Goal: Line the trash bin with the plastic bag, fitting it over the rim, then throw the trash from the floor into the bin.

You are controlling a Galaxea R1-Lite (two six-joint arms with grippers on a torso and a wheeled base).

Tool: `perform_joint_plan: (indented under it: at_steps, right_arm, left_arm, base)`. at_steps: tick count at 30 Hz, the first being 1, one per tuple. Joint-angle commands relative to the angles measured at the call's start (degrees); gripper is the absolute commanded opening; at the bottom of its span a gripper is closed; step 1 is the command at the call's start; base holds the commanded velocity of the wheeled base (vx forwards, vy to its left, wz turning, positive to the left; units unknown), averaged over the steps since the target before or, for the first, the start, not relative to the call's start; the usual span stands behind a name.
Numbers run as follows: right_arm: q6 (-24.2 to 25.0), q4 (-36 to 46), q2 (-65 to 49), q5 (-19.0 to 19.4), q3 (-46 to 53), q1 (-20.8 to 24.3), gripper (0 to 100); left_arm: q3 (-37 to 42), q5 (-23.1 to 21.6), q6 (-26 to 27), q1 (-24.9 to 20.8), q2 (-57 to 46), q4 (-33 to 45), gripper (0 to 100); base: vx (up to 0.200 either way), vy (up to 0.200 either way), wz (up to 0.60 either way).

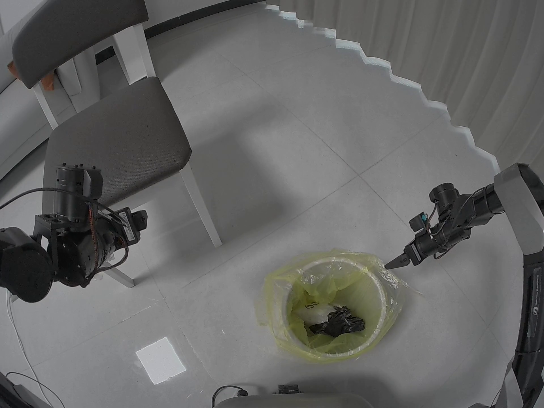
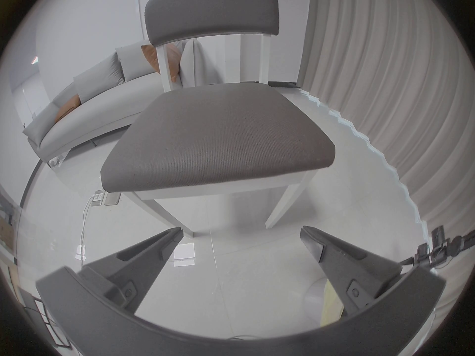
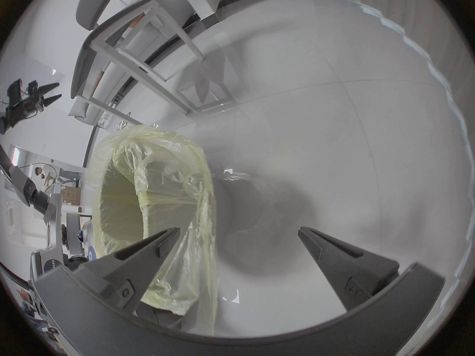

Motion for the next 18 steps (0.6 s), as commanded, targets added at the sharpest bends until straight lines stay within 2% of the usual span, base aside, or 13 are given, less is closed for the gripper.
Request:
perform_joint_plan:
  at_steps: [1, 8, 10, 14, 15, 18]
  right_arm:
    - [0.0, 0.0, -4.9, 0.0, 2.1, -1.0, 100]
    - [0.0, -0.1, -11.2, 0.0, 6.2, -1.1, 100]
    - [-0.1, -0.4, -13.9, 0.0, 8.8, -1.2, 100]
    - [0.0, -1.0, -16.4, 0.2, 11.1, -1.2, 100]
    - [0.0, -1.5, -18.3, 0.2, 13.2, -1.2, 100]
    - [-0.7, -2.2, -19.9, 0.2, 15.2, -1.5, 100]
  left_arm:
    - [2.8, -0.6, -0.1, -2.7, 1.0, -0.6, 100]
    - [1.2, -5.9, -1.8, -8.4, 12.0, -6.1, 100]
    - [0.1, -9.1, -1.7, -9.6, 18.3, -10.0, 100]
    - [-2.1, -11.8, -1.9, -9.8, 24.7, -14.5, 100]
    - [-3.9, -12.8, -1.9, -9.7, 29.3, -17.0, 100]
    - [-5.7, -14.6, -1.8, -9.5, 33.4, -18.7, 100]
  base:
    - [0.000, 0.000, 0.00]
    - [0.000, 0.000, 0.00]
    - [0.000, 0.000, 0.00]
    - [0.000, 0.000, 0.00]
    - [0.000, 0.000, 0.00]
    - [0.000, 0.000, 0.00]
